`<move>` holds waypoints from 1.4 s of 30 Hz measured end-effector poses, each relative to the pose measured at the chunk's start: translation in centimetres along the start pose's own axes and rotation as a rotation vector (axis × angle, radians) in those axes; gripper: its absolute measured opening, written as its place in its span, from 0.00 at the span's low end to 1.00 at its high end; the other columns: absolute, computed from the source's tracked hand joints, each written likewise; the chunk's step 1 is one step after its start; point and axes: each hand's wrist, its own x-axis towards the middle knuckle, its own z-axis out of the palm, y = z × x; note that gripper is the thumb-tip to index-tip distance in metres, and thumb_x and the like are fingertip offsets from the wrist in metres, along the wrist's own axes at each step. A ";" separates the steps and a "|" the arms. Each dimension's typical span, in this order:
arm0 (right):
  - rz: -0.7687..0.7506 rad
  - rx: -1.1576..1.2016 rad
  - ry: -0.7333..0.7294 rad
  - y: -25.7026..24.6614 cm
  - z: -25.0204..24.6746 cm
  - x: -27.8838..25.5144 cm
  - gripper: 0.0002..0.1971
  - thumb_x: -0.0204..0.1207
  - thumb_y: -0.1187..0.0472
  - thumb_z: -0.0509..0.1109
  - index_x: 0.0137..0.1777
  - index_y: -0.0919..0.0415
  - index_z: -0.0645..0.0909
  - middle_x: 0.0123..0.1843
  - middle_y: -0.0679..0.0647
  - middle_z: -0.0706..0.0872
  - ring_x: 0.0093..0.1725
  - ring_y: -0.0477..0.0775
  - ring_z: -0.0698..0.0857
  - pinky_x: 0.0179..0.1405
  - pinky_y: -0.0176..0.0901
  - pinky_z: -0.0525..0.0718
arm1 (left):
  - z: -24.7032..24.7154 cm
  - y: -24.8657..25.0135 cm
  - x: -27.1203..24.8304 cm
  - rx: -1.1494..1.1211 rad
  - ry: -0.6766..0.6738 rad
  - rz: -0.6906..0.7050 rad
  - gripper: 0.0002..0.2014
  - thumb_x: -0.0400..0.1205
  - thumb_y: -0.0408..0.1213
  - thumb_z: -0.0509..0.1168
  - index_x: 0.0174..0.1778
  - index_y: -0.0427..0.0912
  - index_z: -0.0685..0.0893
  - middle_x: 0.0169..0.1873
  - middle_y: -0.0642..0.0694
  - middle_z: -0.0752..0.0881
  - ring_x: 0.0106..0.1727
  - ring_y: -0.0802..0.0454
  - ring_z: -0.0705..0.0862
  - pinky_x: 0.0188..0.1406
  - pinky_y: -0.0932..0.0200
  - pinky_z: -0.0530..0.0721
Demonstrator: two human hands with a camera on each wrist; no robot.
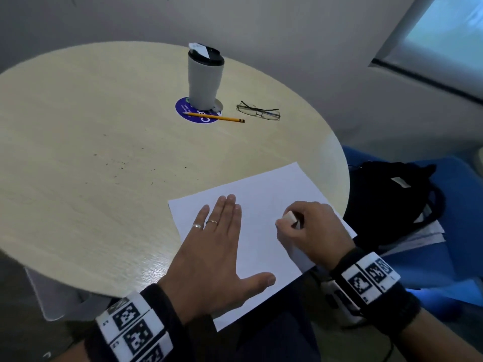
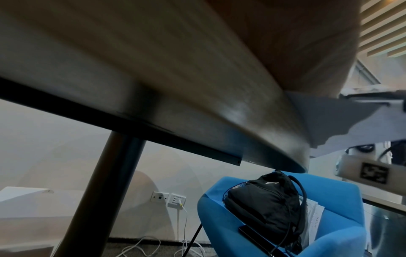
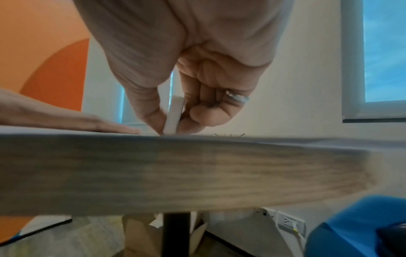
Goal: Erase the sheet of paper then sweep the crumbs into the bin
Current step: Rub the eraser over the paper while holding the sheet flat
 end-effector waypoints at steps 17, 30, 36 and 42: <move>0.051 0.133 0.026 1.2 0.6 -2.3 0.11 0.74 0.45 0.74 0.36 0.50 0.86 0.31 0.44 0.88 0.32 0.46 0.86 0.37 0.53 0.89 | -0.3 0.2 0.3 0.045 -0.027 -0.015 0.64 0.74 0.88 0.36 0.91 0.39 0.31 0.90 0.44 0.27 0.89 0.52 0.24 0.91 0.43 0.37; 0.142 0.529 0.192 4.2 1.6 -1.4 0.03 0.83 0.60 0.80 0.49 0.53 0.88 0.33 0.39 0.87 0.31 0.36 0.82 0.35 0.26 0.79 | -2.8 -0.3 0.5 0.007 -0.081 -0.043 0.49 0.82 0.73 0.57 0.88 0.41 0.54 0.92 0.40 0.37 0.92 0.38 0.34 0.92 0.39 0.41; 0.074 0.566 0.182 1.5 3.4 -1.8 0.02 0.87 0.57 0.74 0.52 0.49 0.86 0.43 0.44 0.91 0.41 0.38 0.88 0.43 0.28 0.83 | -0.1 1.4 -0.5 -0.002 -0.005 -0.032 0.51 0.84 0.76 0.45 0.93 0.42 0.40 0.91 0.45 0.29 0.90 0.41 0.25 0.90 0.35 0.37; 0.042 0.485 0.094 1.8 2.9 -2.1 0.07 0.90 0.57 0.70 0.66 0.49 0.82 0.48 0.43 0.89 0.46 0.32 0.87 0.44 0.22 0.78 | 0.3 0.3 0.0 0.033 0.038 -0.040 0.57 0.81 0.81 0.42 0.93 0.40 0.38 0.92 0.44 0.33 0.91 0.49 0.30 0.91 0.41 0.39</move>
